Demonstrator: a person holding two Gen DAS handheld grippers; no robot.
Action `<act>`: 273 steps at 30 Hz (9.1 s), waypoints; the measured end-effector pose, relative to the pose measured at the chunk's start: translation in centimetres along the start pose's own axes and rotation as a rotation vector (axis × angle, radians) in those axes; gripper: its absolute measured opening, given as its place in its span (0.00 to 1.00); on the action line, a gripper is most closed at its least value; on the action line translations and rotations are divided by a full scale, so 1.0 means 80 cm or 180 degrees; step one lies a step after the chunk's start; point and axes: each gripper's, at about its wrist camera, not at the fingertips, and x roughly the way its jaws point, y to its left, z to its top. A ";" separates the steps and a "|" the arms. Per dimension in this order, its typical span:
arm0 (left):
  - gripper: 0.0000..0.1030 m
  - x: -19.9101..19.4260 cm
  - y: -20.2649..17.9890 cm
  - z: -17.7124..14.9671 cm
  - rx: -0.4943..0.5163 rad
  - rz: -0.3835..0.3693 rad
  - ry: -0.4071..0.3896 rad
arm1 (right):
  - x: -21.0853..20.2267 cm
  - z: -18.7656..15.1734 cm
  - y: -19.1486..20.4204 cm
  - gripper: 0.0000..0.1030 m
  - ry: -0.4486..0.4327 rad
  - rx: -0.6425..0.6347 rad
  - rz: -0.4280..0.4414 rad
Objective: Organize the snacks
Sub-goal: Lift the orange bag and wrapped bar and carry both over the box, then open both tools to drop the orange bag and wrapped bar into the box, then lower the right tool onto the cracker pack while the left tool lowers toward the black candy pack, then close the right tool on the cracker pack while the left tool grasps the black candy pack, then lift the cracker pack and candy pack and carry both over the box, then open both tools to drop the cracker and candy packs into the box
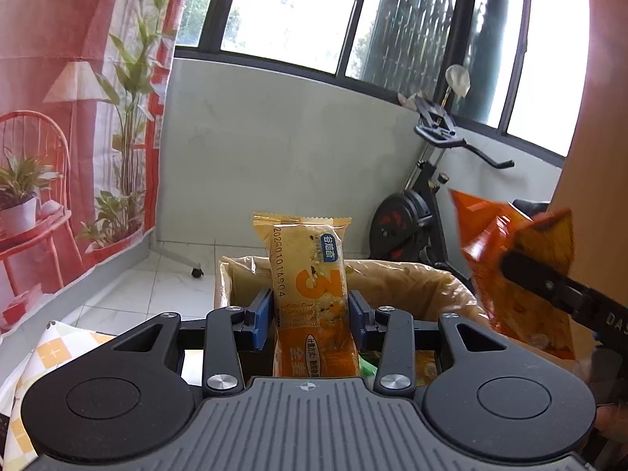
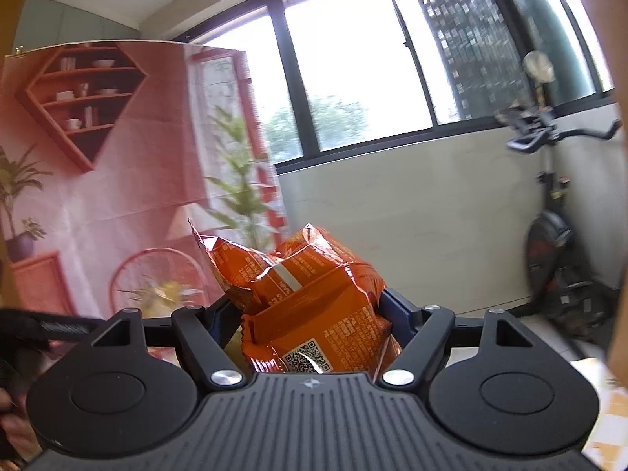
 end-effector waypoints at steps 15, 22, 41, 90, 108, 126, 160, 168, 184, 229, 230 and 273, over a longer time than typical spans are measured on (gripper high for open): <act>0.41 0.053 0.026 0.000 -0.0020 0.0001 0.0246 | 0.113 -0.012 -0.010 0.74 0.0501 0.0805 0.0262; 0.49 0.063 0.038 -0.005 -0.0039 -0.0004 0.0356 | 0.128 -0.028 -0.023 0.78 0.0752 0.0829 0.0137; 0.54 -0.004 0.033 -0.021 -0.0035 0.0042 0.0231 | 0.055 -0.032 0.018 0.88 0.0447 -0.0122 -0.0275; 0.55 -0.059 0.042 -0.231 -0.0513 0.0357 0.0938 | -0.050 -0.313 0.002 0.87 0.1433 -0.0470 -0.0414; 0.55 -0.058 0.043 -0.236 -0.0621 0.0371 0.1032 | -0.040 -0.323 0.014 0.90 0.1714 -0.0850 -0.0391; 0.55 -0.052 0.041 -0.242 -0.0662 0.0365 0.1152 | -0.043 -0.329 -0.001 0.94 0.1752 -0.0802 -0.0397; 0.61 0.039 -0.027 -0.232 -0.0165 0.0132 0.1334 | -0.044 -0.324 -0.032 0.92 0.1686 -0.0388 -0.0476; 0.68 0.067 -0.045 -0.237 -0.0004 0.0196 0.1328 | -0.046 -0.322 -0.037 0.92 0.1672 -0.0338 -0.0478; 0.51 0.054 -0.057 -0.242 0.0221 0.0237 0.1085 | -0.045 -0.322 -0.039 0.92 0.1670 -0.0315 -0.0453; 0.51 -0.054 0.002 -0.221 -0.0105 0.0057 0.0756 | -0.093 -0.271 -0.030 0.90 0.1145 -0.0393 -0.0623; 0.51 -0.058 0.001 -0.213 -0.0084 0.0016 0.0695 | -0.097 -0.260 -0.031 0.90 0.1066 -0.0375 -0.0628; 0.62 0.017 0.014 -0.023 0.0281 0.0120 -0.0029 | 0.040 -0.105 -0.003 0.93 0.0465 -0.0283 -0.0491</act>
